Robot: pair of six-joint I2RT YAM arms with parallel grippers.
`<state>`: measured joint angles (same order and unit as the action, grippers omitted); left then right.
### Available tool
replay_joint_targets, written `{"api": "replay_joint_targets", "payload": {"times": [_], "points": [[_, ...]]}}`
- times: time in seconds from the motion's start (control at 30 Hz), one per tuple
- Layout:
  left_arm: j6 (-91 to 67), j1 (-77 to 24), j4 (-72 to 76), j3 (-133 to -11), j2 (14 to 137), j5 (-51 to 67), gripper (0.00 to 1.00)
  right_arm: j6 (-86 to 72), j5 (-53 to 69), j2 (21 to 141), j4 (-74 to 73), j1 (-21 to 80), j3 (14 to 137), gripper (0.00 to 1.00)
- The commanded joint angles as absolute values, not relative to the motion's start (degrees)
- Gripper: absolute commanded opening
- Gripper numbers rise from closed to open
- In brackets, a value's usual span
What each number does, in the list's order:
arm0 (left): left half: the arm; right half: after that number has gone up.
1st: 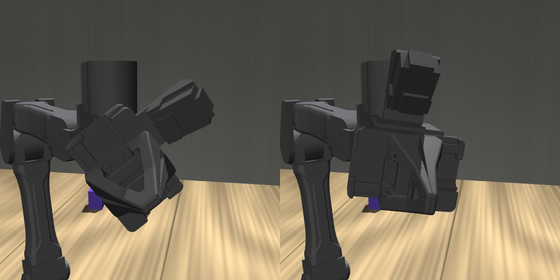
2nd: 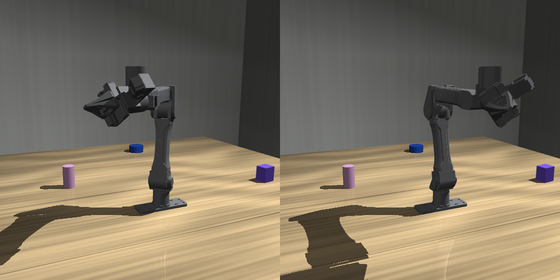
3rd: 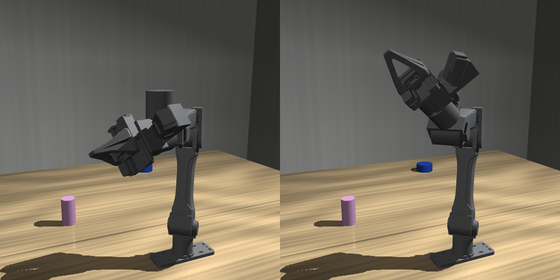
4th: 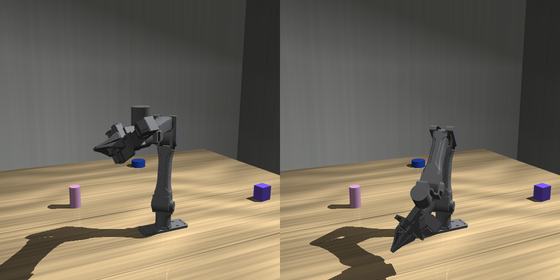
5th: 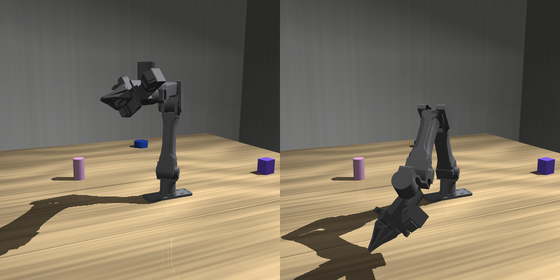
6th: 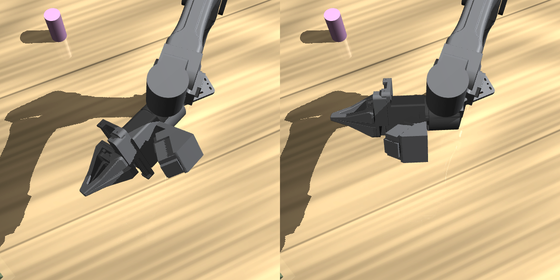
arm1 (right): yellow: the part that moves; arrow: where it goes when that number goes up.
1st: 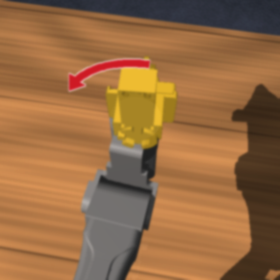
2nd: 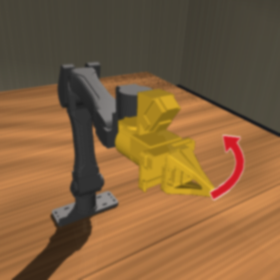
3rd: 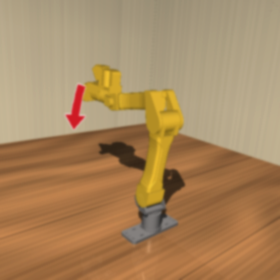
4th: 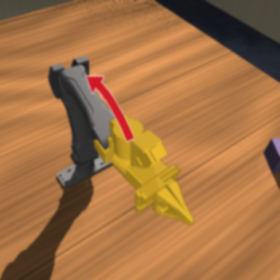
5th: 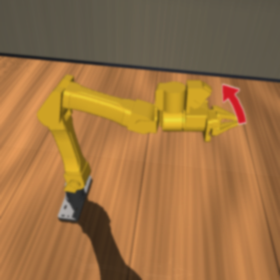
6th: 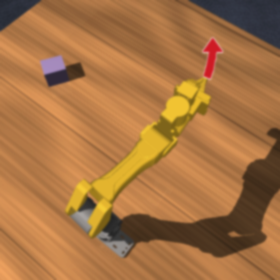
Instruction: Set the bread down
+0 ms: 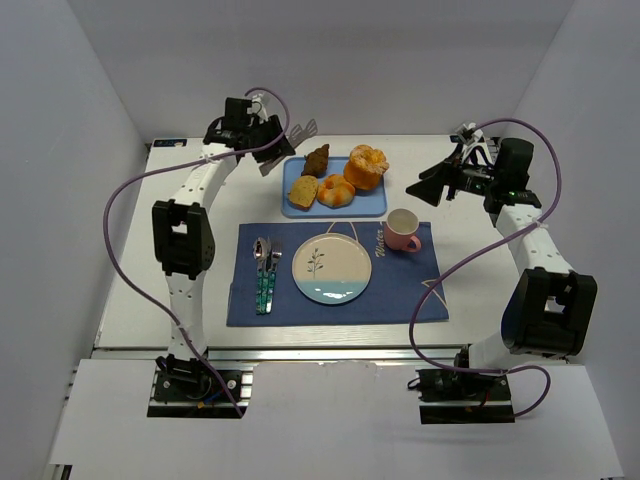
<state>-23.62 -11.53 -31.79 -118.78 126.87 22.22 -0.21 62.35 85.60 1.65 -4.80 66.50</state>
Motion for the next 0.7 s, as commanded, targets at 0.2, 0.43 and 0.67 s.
{"api": "replay_joint_targets", "payload": {"times": [0.2,0.43,0.67], "points": [[-19.2,-13.2,-32.0,-122.0,128.8,23.0,0.59,-2.5,65.0,83.9,5.3,-5.4,65.2,0.89],[-15.7,-13.8,-31.0,-121.6,128.5,22.7,0.62,-3.5,65.6,84.1,6.1,-5.5,64.9,0.89],[-12.2,-15.7,-32.3,-121.6,129.5,20.5,0.62,-4.0,65.8,84.2,6.2,-5.5,64.4,0.89]]}}
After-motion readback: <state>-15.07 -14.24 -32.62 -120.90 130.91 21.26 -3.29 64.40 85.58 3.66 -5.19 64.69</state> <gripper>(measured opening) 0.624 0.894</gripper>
